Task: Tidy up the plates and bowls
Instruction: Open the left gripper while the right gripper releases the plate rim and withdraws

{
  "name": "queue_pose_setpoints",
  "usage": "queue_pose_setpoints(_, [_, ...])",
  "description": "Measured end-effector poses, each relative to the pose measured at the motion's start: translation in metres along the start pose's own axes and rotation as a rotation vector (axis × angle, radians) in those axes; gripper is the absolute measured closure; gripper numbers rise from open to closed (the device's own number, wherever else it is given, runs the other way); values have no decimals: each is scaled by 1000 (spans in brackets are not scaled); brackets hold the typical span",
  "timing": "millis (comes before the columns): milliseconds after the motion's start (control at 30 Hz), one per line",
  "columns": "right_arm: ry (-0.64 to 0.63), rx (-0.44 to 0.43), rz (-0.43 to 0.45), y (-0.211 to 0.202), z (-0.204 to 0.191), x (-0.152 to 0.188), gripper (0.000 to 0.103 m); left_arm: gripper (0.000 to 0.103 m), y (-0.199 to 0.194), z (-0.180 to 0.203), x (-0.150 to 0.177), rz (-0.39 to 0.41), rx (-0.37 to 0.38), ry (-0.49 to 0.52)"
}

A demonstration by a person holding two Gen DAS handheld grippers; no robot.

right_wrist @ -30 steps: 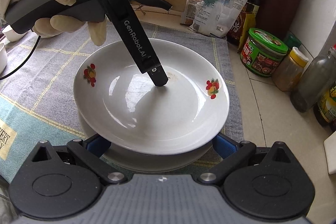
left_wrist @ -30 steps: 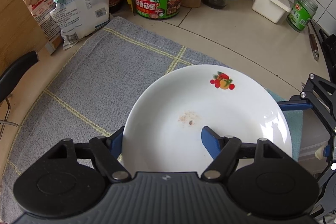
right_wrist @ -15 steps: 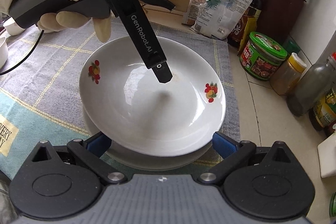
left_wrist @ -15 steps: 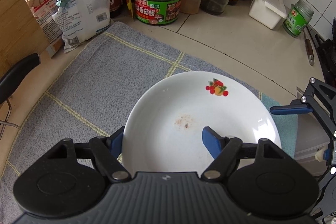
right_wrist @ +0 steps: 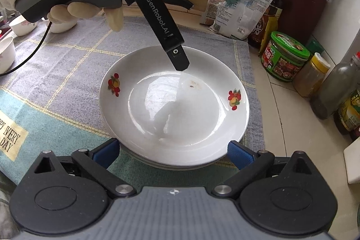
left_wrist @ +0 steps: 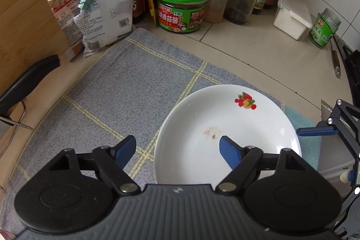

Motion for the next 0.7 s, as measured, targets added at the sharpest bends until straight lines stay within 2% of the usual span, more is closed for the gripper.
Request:
queue_pose_setpoints(133, [12, 27, 12, -7, 2, 0, 0, 15, -16, 1, 1, 46, -23, 0])
queue_pose_setpoints(267, [47, 47, 41, -19, 2, -5, 0, 12, -41, 6, 2, 127, -58, 3])
queue_pose_setpoints(333, [70, 64, 52, -24, 2, -6, 0, 6, -55, 10, 4, 173, -84, 9])
queue_pose_setpoints(533, [88, 112, 87, -38, -7, -8, 0, 3, -101, 31, 16, 303, -162, 34])
queue_pose_setpoints(700, [79, 137, 133, -49, -16, -8, 0, 3, -136, 49, 38, 386, -257, 5])
Point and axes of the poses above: each gripper's, at about its wrist camera, not at the fingertips, and y roughly the way its jaws point, z to its right, x to its underside, the point moved 7 cm from there along y, roughly the way its jaws point, and after that the axes turned 5 degrees about z, right-handed, at the moved point
